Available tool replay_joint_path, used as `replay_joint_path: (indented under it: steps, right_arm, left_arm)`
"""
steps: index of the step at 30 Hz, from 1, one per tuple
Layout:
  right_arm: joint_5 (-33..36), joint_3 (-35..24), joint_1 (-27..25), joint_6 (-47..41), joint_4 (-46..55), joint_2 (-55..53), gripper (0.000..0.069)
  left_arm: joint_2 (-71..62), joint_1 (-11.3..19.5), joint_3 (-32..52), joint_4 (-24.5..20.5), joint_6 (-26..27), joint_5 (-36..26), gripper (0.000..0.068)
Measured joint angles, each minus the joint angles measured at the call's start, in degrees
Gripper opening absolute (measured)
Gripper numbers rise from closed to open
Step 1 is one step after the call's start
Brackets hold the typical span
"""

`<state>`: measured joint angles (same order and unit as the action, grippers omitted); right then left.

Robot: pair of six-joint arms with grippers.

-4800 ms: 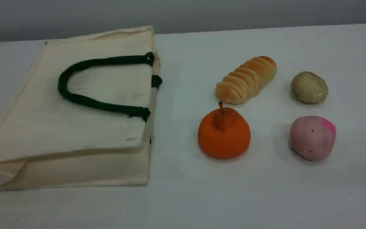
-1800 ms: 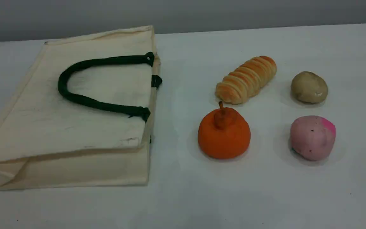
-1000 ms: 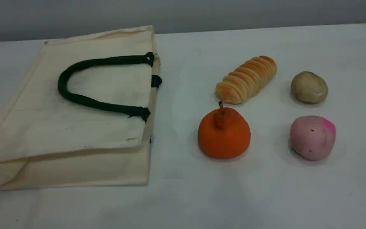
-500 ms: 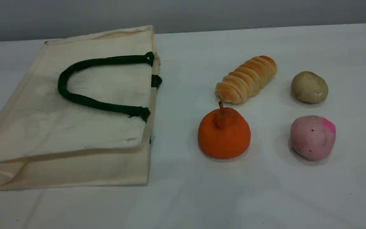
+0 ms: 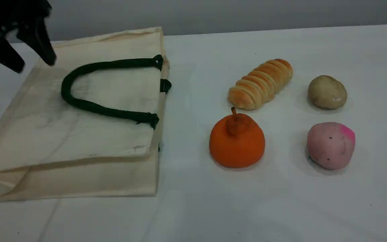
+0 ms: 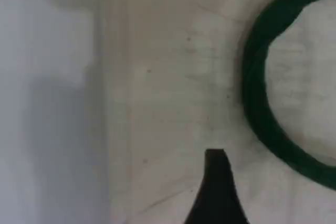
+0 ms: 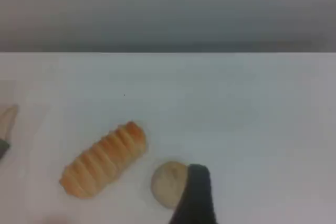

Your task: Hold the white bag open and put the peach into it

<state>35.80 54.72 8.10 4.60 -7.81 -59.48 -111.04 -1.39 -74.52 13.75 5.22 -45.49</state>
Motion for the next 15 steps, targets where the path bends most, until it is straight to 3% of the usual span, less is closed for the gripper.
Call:
replay_joint_path:
  steps: [8,15]
  right_arm:
    - [0.41,0.00,0.00,-0.08,-1.35,0.00,0.0570]
    - [0.90,0.00,0.00,0.04,-1.30,0.00,0.0570]
  left_arm:
    - [-3.31,-3.96,-1.37,-0.06,-1.24,3.28,0.0491]
    - [-5.08,-4.44,-3.52,-0.47,-3.94,4.19,0.0491]
